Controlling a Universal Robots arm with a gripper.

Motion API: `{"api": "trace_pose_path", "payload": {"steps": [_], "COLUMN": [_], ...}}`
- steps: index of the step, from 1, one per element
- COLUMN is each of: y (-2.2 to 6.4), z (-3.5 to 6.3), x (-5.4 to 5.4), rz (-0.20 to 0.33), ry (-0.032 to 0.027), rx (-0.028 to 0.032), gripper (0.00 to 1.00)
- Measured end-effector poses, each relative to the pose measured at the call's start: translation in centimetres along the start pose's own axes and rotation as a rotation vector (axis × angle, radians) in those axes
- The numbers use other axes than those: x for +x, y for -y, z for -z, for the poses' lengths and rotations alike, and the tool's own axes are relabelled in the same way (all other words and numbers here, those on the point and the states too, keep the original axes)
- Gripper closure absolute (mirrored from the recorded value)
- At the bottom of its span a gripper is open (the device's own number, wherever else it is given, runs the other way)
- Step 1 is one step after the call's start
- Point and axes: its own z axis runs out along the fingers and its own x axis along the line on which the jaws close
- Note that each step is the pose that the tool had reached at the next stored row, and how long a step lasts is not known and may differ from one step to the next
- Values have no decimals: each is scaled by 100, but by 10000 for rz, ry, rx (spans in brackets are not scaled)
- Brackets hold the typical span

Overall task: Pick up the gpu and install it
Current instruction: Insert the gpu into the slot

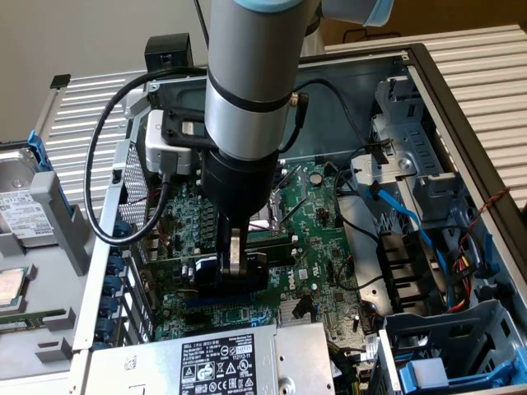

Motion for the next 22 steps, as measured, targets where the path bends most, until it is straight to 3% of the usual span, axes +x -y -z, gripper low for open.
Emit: {"api": "trace_pose_path", "payload": {"steps": [22], "y": [-15], "z": [-12], "x": [0], "rz": [1], "ry": [0], "rx": [23], "gripper": [73]}}
